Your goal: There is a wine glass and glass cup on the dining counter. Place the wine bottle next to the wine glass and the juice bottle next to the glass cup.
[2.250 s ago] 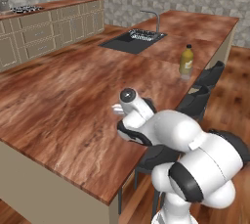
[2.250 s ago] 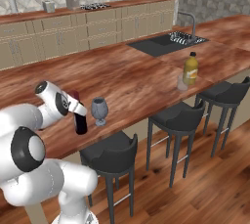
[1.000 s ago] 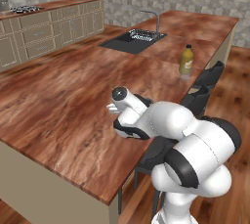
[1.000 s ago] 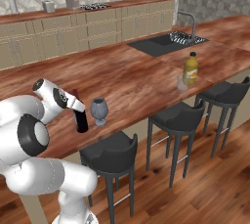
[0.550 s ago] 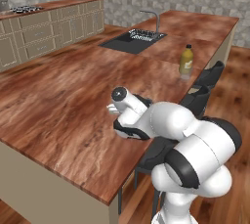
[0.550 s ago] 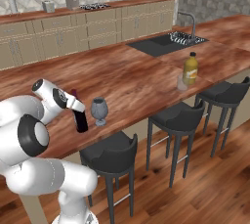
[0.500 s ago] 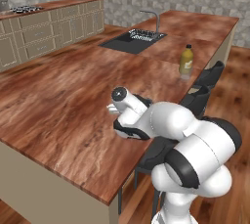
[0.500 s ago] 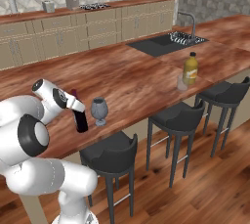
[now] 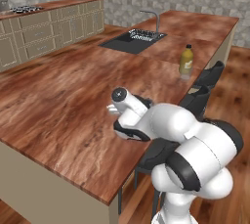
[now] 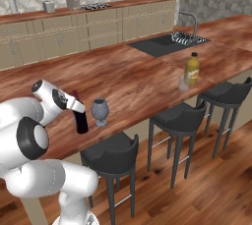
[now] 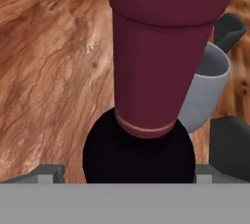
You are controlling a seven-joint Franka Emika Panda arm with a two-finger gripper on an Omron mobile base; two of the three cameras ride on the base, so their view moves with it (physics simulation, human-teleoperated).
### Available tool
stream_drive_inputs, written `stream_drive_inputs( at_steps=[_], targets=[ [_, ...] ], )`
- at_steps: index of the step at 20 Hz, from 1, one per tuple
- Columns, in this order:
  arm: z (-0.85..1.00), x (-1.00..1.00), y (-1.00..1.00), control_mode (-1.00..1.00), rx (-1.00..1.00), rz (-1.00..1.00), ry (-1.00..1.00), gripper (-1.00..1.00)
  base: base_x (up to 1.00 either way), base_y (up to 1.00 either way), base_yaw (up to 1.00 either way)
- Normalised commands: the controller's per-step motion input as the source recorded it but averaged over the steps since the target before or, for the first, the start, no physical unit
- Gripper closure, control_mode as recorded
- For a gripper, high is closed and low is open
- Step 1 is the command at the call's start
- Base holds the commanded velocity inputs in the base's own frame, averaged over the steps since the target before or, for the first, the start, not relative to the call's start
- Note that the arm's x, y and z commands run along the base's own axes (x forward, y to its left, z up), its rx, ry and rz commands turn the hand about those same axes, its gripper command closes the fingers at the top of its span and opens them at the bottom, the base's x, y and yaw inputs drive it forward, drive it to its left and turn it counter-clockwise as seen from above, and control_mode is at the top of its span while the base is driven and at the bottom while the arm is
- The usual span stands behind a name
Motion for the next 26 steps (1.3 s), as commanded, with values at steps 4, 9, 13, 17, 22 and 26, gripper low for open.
stream_drive_inputs(
  at_steps=[4, 9, 13, 17, 22, 26],
  targets=[
    [0.0, -0.15, 0.0, -1.0, 0.0, 0.0, 0.0, -1.0, 0.0, 0.0, 0.0],
    [0.0, -0.14, 0.0, -1.0, 0.0, 0.0, 0.0, -1.0, 0.0, 0.0, 0.0],
    [0.0, -0.05, 0.0, -1.0, 0.0, 0.0, 0.0, -1.0, 0.0, 0.0, 0.0],
    [0.0, -0.05, 0.0, -1.0, 0.0, 0.0, 0.0, -1.0, 0.0, 0.0, 0.0],
    [-0.01, -0.03, 0.01, -1.0, 0.0, 0.0, 0.0, -1.0, 0.0, 0.0, 0.0],
    [-0.01, -0.04, 0.07, -1.0, 0.0, 0.0, -0.03, -1.0, 0.0, 0.0, 0.0]
  ],
)
